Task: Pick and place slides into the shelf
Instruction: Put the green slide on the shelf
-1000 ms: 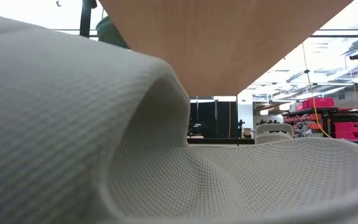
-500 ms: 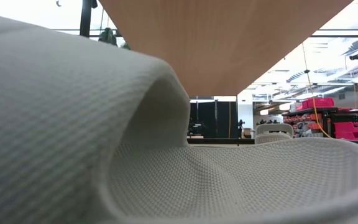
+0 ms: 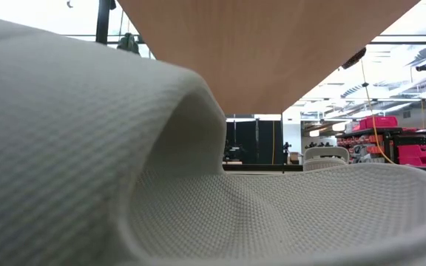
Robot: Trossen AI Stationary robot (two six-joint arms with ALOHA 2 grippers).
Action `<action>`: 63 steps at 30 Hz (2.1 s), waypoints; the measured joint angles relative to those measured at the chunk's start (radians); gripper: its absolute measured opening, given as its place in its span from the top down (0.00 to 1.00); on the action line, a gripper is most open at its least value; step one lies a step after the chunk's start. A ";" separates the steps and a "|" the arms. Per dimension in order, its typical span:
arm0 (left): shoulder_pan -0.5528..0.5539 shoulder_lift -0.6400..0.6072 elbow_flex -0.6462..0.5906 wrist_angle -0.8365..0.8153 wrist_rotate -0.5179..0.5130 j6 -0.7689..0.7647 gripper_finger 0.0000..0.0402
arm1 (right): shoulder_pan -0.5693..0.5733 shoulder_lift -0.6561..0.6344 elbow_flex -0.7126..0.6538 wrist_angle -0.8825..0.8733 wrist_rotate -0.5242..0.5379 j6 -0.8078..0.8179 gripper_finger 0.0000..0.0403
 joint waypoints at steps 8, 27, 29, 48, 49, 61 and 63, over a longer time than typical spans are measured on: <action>0.000 0.000 0.000 0.011 0.000 -0.001 0.92 | -0.005 0.000 0.000 -0.050 -0.019 0.035 0.84; 0.000 0.000 0.000 0.041 0.001 -0.004 0.92 | -0.024 0.000 0.000 -0.115 -0.094 0.042 0.77; 0.000 0.000 -0.011 0.060 0.000 -0.005 0.91 | -0.030 0.000 0.001 -0.117 -0.104 0.030 0.76; -0.034 0.001 -0.088 0.168 0.045 0.016 0.92 | -0.057 0.000 0.024 -0.117 -0.184 -0.049 0.65; -0.033 0.001 -0.088 0.170 0.045 0.016 0.92 | -0.063 0.000 0.024 -0.118 -0.192 -0.056 0.65; -0.033 0.001 -0.088 0.173 0.045 0.018 0.94 | -0.090 0.001 0.024 -0.137 -0.268 -0.074 0.64; -0.033 0.001 -0.088 0.172 0.046 0.018 0.93 | -0.090 0.001 0.024 -0.140 -0.271 -0.073 0.64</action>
